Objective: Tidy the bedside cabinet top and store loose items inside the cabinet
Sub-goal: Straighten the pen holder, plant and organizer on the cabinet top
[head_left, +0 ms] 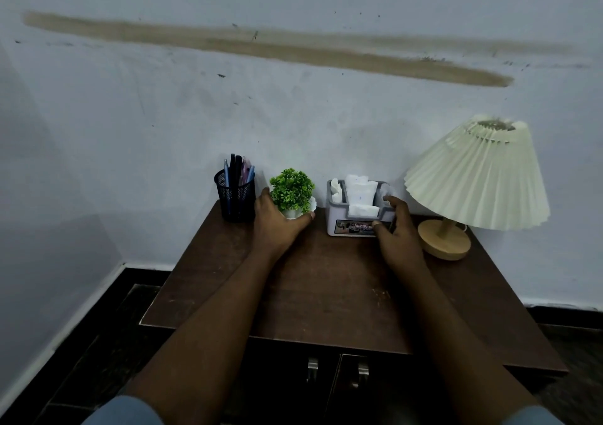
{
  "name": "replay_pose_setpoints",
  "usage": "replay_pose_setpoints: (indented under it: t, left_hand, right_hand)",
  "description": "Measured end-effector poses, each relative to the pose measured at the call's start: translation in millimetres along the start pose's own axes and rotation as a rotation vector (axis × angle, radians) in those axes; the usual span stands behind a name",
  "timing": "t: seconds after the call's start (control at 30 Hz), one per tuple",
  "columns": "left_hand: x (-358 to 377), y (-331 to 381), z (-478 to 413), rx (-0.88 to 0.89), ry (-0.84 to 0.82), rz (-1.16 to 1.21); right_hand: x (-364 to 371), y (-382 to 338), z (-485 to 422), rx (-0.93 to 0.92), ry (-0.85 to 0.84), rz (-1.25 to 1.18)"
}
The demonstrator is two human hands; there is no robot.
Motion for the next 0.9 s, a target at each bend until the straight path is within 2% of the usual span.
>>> replay_pose_setpoints:
  t: [0.27,0.7,0.77,0.9]
  left_hand:
    - [-1.0,-2.2,0.4,0.01,0.007,-0.001]
    - [-2.1,6.7,8.7,-0.011,-0.019,-0.006]
    - [-12.3,10.6,16.3,0.013,0.062,0.03]
    - [-57.5,22.4,37.6,0.221,0.438,-0.012]
  right_hand:
    - [2.5,-2.9,1.1,-0.056,0.001,-0.042]
    - [5.1,-4.3,-1.9,-0.156,0.027,0.088]
    - [6.7,-1.2,-2.5,-0.146,0.017,0.057]
    - [11.7,1.7,-5.2,-0.133,-0.012,0.022]
Point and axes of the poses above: each hand's wrist, its own z-axis away from the middle knuckle, its own x-axis out of the palm, y = z × x, the point moved 8 cm from there along -z, towards the middle knuckle, and after that the axes turned 15 degrees about z, right-handed, at the moved point
